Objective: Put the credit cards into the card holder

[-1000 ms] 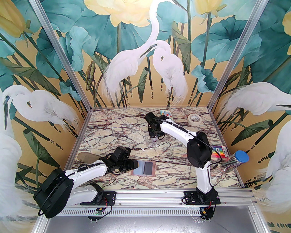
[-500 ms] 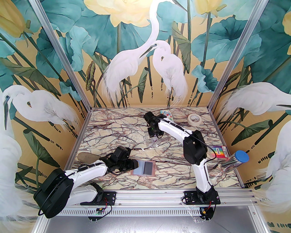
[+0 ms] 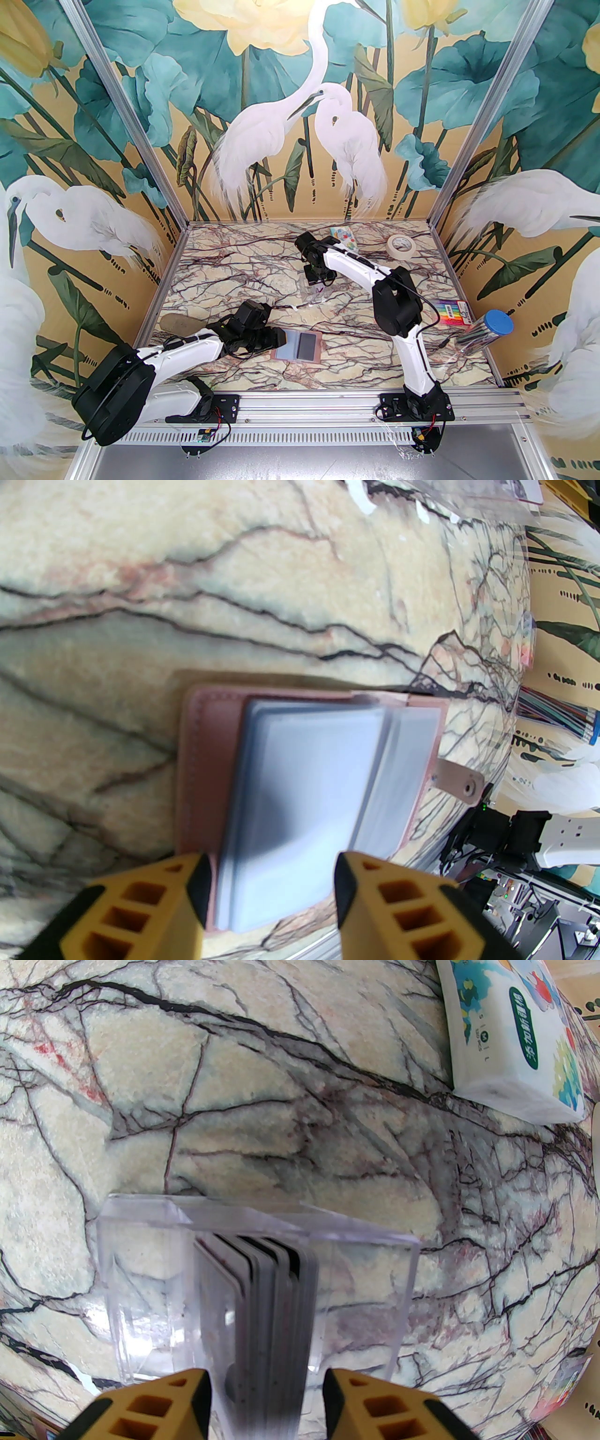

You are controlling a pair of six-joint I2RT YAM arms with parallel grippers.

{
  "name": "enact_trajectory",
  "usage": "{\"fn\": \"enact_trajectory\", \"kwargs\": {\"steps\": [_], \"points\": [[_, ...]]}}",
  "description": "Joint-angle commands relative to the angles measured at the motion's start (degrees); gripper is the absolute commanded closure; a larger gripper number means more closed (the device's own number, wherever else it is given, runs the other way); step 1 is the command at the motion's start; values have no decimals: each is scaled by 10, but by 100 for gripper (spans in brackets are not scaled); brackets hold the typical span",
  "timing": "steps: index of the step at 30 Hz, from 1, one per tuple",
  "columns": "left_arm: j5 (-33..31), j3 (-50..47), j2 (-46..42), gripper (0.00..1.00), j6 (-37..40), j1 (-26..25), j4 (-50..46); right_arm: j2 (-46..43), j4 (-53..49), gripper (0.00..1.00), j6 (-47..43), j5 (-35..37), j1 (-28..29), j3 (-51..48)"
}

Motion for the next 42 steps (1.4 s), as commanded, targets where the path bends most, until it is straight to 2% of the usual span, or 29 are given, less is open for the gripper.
{"fn": "enact_trajectory", "kwargs": {"steps": [1,42], "points": [[-8,-1,17,51,8,3,-2,9,-7,54,-4,4,-1,18],[-9,-3,14,51,7,3,-7,23,-58,57,-12,64,-1,55]]}}
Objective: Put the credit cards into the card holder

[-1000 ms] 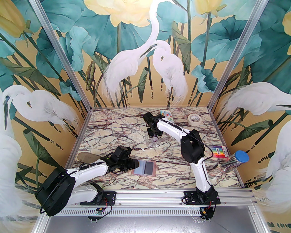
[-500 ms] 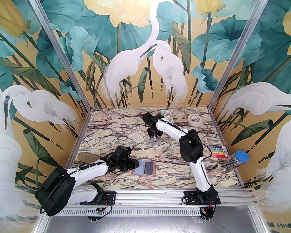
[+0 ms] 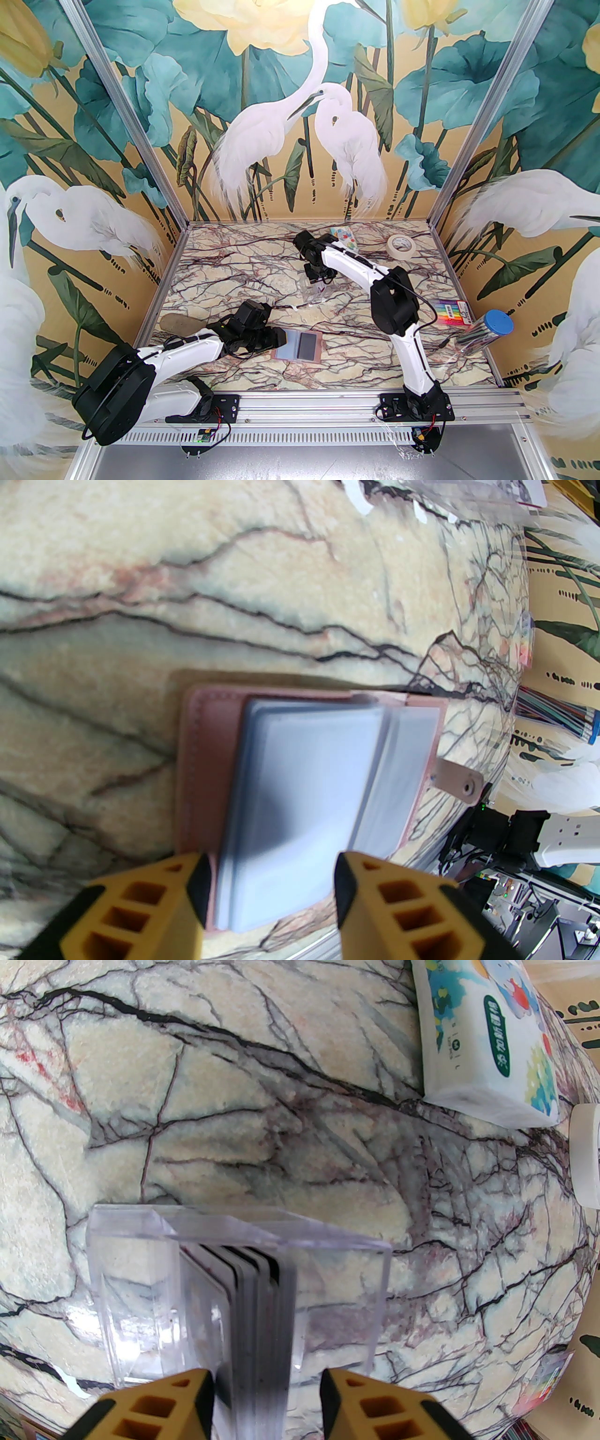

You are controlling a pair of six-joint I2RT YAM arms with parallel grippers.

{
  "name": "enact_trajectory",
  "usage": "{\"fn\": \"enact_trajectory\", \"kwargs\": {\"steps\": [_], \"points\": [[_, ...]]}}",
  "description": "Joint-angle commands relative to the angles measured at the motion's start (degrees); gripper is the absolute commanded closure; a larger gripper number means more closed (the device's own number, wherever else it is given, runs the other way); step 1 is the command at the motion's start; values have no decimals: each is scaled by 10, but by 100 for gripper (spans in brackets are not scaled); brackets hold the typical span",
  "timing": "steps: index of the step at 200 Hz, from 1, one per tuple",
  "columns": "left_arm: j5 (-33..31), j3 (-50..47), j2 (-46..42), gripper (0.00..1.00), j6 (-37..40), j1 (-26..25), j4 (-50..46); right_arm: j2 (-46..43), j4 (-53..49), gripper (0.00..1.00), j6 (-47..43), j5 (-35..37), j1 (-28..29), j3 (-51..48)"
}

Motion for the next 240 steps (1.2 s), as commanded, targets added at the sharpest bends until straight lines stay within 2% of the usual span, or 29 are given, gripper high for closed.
{"fn": "enact_trajectory", "kwargs": {"steps": [1,78,209,240], "points": [[-10,-2,13,51,7,3,-9,5,-18,57,-8,24,-1,13],[-10,2,19,51,9,3,-11,3,-27,62,-8,28,-1,23],[-7,3,23,50,10,3,-9,1,-40,85,-3,17,2,30],[-8,3,22,51,10,3,-9,-1,-47,86,-1,14,6,39]]}}
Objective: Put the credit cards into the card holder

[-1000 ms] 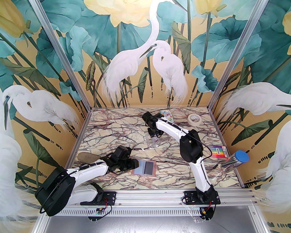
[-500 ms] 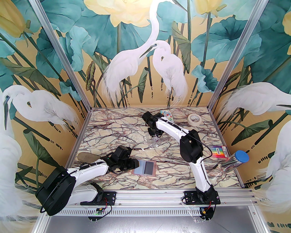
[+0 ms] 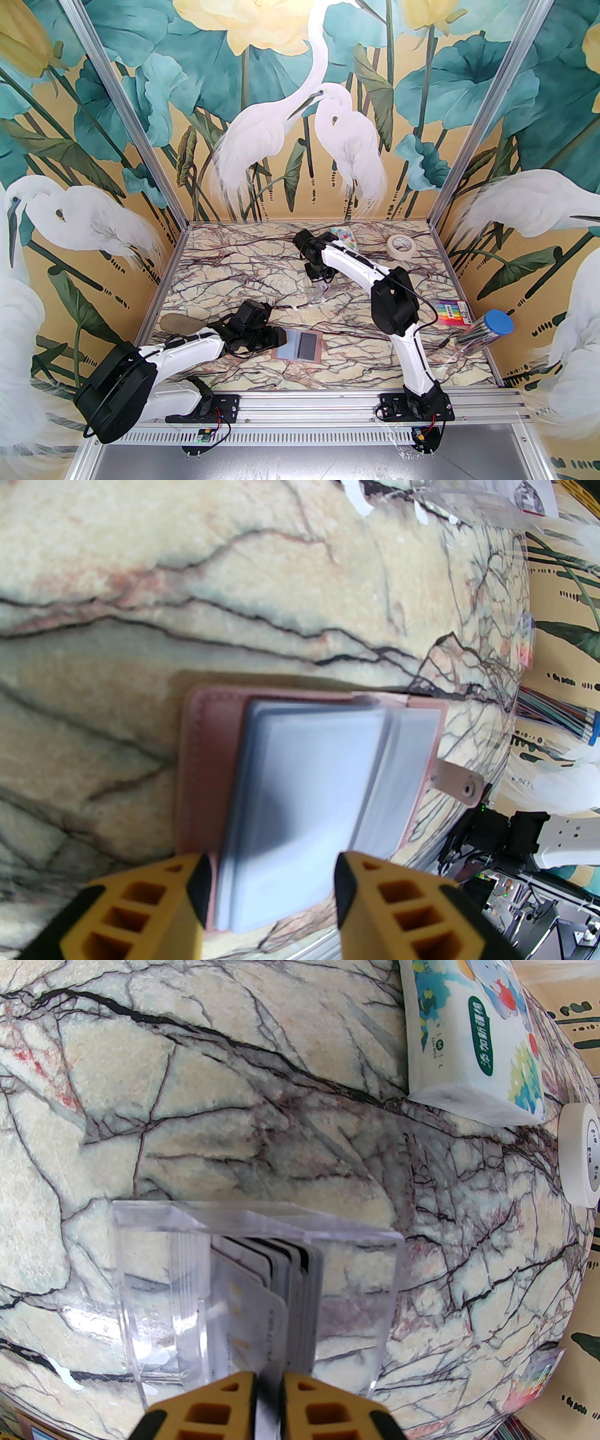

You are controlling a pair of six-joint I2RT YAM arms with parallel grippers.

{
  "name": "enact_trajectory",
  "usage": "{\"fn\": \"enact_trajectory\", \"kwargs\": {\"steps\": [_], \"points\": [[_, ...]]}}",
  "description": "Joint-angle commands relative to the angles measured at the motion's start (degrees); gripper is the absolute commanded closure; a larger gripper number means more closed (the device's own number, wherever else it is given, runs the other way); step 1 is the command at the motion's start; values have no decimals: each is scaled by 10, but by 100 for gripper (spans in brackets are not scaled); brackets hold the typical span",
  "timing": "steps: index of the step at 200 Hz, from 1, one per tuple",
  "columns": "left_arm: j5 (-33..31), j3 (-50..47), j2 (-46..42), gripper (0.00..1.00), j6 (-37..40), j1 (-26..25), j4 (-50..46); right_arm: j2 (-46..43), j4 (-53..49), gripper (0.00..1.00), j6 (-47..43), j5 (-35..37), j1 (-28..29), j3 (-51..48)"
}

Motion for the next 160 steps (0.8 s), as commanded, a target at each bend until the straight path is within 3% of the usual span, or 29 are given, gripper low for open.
{"fn": "enact_trajectory", "kwargs": {"steps": [1,107,160], "points": [[-8,-2,15,50,10,3,-9,-1,-21,86,3,7,6,22],[-8,-3,9,51,9,3,-12,-19,-39,100,33,-32,9,34],[-5,-2,-8,51,13,4,-16,-58,-36,100,40,-51,12,21]]}}
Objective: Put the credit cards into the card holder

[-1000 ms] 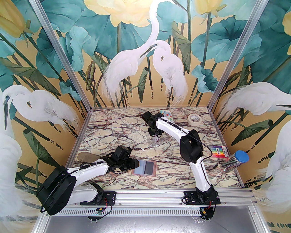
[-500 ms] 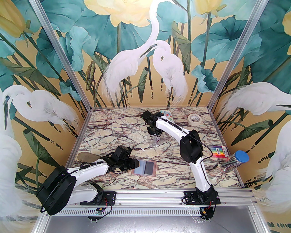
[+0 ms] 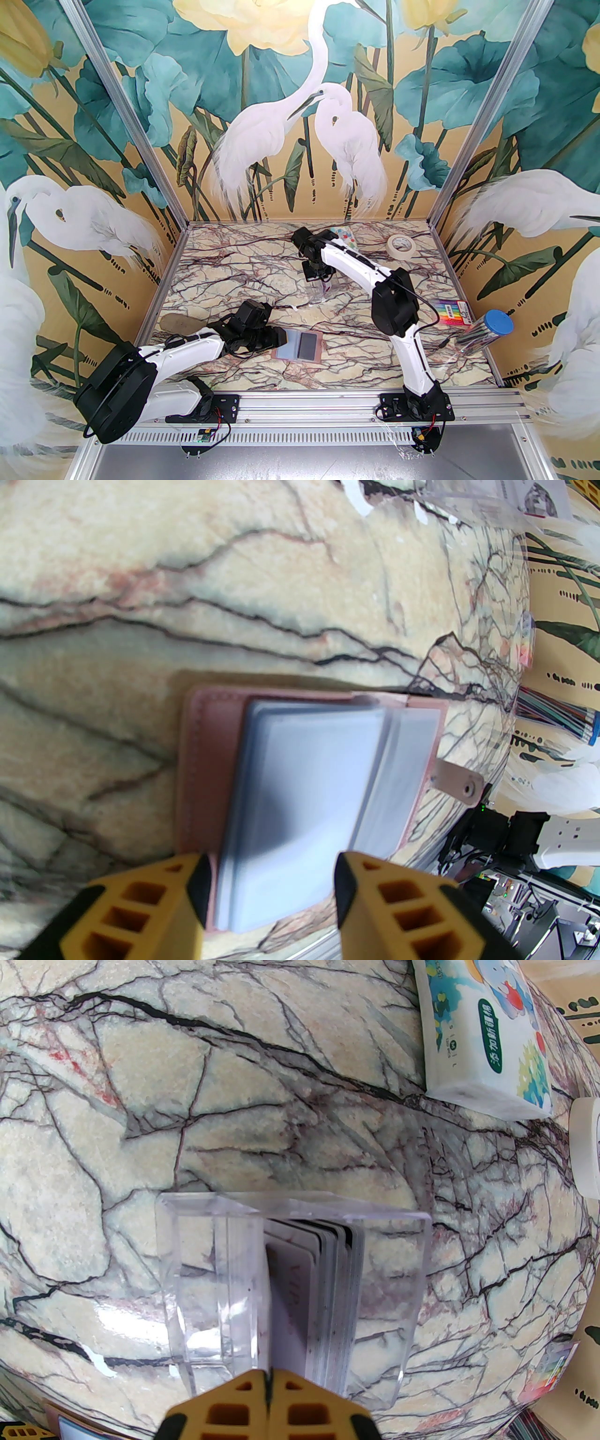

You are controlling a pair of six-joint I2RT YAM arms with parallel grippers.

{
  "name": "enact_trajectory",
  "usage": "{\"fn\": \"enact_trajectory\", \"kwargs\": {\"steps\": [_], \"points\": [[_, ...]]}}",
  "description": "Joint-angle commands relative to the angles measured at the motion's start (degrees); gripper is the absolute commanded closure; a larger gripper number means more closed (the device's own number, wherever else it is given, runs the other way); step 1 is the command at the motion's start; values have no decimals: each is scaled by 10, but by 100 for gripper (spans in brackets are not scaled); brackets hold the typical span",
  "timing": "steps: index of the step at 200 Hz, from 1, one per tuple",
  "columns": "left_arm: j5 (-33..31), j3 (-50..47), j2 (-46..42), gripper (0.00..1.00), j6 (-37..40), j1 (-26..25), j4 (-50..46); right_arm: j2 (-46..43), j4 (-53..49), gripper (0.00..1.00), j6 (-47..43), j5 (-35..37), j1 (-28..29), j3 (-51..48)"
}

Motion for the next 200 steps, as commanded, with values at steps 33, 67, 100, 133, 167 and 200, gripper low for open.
{"fn": "enact_trajectory", "kwargs": {"steps": [33,67,100,133,167,200], "points": [[-4,6,-42,51,13,3,-33,-98,-8,100,17,-33,3,-25],[15,31,-104,52,33,4,-55,-188,56,100,12,-77,3,-111],[48,66,-178,50,52,3,-49,-299,134,100,20,-122,3,-227],[110,87,-220,46,57,4,20,-435,265,100,20,-216,1,-376],[164,96,-244,44,43,3,95,-578,405,100,48,-322,0,-515],[184,99,-272,41,45,3,135,-686,490,100,93,-370,-1,-599]]}}
